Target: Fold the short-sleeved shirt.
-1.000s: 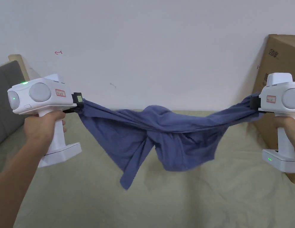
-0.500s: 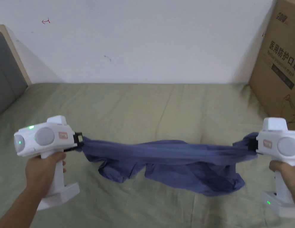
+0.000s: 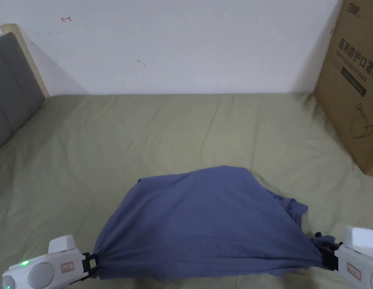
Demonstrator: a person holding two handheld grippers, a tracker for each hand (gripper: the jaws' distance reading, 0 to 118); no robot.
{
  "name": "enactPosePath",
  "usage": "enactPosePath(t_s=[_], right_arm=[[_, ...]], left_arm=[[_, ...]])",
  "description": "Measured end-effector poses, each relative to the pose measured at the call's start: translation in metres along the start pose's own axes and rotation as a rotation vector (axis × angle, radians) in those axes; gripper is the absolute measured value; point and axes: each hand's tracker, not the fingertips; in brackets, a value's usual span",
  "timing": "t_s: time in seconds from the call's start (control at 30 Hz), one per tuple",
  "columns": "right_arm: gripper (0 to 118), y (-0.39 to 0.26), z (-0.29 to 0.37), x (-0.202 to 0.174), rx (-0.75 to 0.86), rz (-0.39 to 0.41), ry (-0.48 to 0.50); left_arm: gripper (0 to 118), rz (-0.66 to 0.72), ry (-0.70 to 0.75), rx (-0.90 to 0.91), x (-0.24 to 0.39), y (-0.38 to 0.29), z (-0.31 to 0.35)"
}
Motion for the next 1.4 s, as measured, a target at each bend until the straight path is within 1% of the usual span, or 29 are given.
enactPosePath(t_s=[0.13, 0.33, 0.53, 0.67, 0.83, 0.9, 0.97, 1.0, 1.03, 1.07, 1.1, 1.13, 1.17, 1.2, 1.23, 1.27, 1.3, 1.4], right_arm=[[5, -0.038, 0.032, 0.001, -0.013, -0.004, -0.003], [5, -0.089, 0.069, 0.008, -0.032, 0.029, -0.001], [5, -0.127, 0.103, 0.008, -0.061, 0.044, -0.001], [5, -0.143, 0.101, 0.01, -0.112, 0.051, -0.008], [5, -0.143, 0.071, 0.012, -0.209, 0.02, -0.031], [5, -0.144, 0.06, 0.011, -0.242, -0.016, -0.031], [5, -0.144, 0.056, 0.011, -0.25, -0.028, -0.037], [6, -0.142, 0.06, 0.006, -0.254, -0.03, -0.041], [7, -0.139, 0.061, 0.005, -0.259, -0.037, -0.042], [12, -0.137, 0.063, 0.005, -0.261, -0.041, -0.039], [12, -0.135, 0.068, 0.003, -0.251, -0.048, -0.038], [15, -0.131, 0.073, 0.001, -0.239, -0.049, -0.041], [25, -0.127, 0.077, 0.0, -0.229, -0.045, -0.049], [45, -0.121, 0.083, -0.001, -0.214, -0.038, -0.061], [73, -0.114, 0.09, -0.002, -0.176, -0.039, -0.068], [87, -0.107, 0.098, -0.002, -0.13, -0.045, -0.061], [93, -0.097, 0.109, -0.001, -0.075, -0.055, -0.04], [93, -0.06, 0.135, 0.003, 0.087, -0.068, -0.017]], left_arm=[[4, 0.009, 0.001, 0.006, -0.014, -0.036, 0.035], [4, -0.035, 0.017, 0.006, -0.031, -0.081, 0.08], [4, -0.026, 0.02, -0.017, -0.043, -0.123, 0.111], [4, -0.019, 0.04, -0.055, -0.049, -0.141, 0.112], [4, -0.025, 0.073, -0.089, -0.044, -0.143, 0.088], [4, -0.038, 0.095, -0.11, -0.041, -0.141, 0.076], [5, -0.037, 0.105, -0.128, -0.039, -0.139, 0.067], [10, -0.031, 0.112, -0.135, -0.038, -0.139, 0.063], [22, -0.021, 0.116, -0.143, -0.038, -0.138, 0.06], [34, -0.007, 0.114, -0.16, -0.036, -0.136, 0.06], [38, 0.012, 0.128, -0.169, -0.035, -0.135, 0.06], [43, 0.014, 0.12, -0.167, -0.034, -0.133, 0.062], [56, 0.022, 0.113, -0.154, -0.033, -0.131, 0.066], [75, 0.032, 0.117, -0.137, -0.028, -0.129, 0.073], [96, 0.036, 0.122, -0.116, -0.024, -0.124, 0.08], [104, 0.035, 0.118, -0.081, -0.02, -0.119, 0.088], [105, 0.024, 0.088, -0.027, -0.016, -0.113, 0.099], [105, -0.003, -0.004, 0.123, 0.0, -0.087, 0.133]])
